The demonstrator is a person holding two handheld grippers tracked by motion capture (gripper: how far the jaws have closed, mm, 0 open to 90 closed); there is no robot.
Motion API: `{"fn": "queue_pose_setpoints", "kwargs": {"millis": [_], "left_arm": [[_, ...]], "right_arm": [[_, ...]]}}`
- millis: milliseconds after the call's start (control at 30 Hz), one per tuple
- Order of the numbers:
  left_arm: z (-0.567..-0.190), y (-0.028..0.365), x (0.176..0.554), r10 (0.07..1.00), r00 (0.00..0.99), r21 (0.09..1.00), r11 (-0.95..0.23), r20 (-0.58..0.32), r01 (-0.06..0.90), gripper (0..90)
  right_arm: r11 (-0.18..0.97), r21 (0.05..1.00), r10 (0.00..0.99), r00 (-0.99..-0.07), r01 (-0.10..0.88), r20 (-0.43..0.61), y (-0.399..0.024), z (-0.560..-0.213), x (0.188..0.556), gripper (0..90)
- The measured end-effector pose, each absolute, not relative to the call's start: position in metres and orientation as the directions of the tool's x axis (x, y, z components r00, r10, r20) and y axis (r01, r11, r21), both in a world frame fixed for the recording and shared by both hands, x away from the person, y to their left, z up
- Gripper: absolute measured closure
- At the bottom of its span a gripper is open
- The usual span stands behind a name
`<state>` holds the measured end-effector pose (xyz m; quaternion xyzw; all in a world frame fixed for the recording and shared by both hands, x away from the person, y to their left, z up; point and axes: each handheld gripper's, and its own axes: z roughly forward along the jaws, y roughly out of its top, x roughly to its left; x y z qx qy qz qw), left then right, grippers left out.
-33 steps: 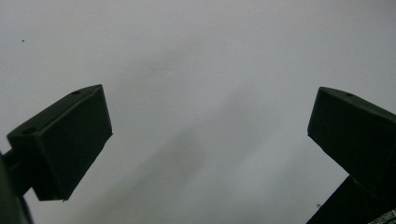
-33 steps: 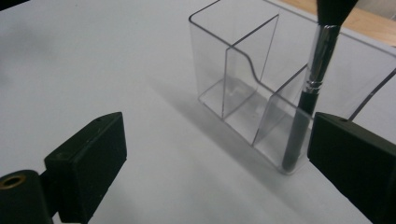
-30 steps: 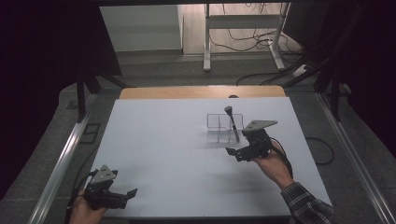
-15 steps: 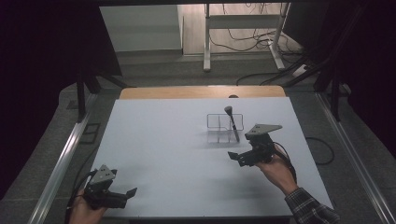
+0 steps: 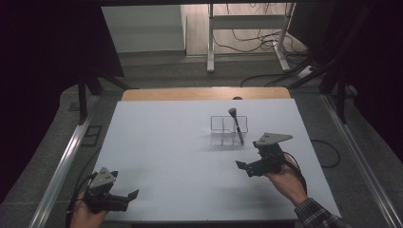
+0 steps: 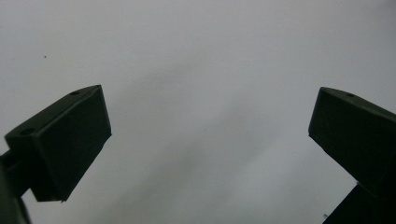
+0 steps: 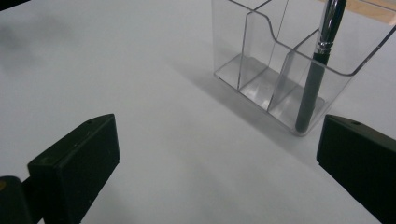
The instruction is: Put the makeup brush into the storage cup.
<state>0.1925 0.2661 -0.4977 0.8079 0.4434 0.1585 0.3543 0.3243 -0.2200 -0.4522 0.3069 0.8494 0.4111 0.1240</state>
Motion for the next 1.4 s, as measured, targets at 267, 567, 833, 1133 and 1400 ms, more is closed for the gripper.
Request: {"fn": "queue_pose_setpoints", "kwargs": {"millis": [267,567,833,1133,1400], "left_arm": [[-0.497,0.267,0.192,0.832,0.553,0.719,-0.352,-0.054,0.599,0.0],[-0.497,0.267,0.192,0.832,0.553,0.722,-0.352,-0.051,0.596,0.0],[-0.496,0.267,0.192,0.832,0.552,0.727,-0.348,-0.051,0.592,0.0],[-0.496,0.267,0.192,0.832,0.552,0.73,-0.349,-0.047,0.588,0.0],[-0.496,0.266,0.192,0.831,0.554,0.73,-0.351,-0.045,0.586,0.0]], "right_arm": [[0.478,0.769,0.622,-0.782,0.423,0.044,-0.227,-0.455,0.315,0.0],[0.48,0.767,0.625,-0.779,0.426,0.041,-0.235,-0.456,0.306,0.0],[0.479,0.759,0.636,-0.77,0.441,0.046,-0.245,-0.457,0.3,0.0],[0.488,0.749,0.647,-0.761,0.448,0.034,-0.255,-0.457,0.293,0.0],[0.482,0.749,0.667,-0.744,0.454,0.021,-0.266,-0.456,0.286,0.0]]}}
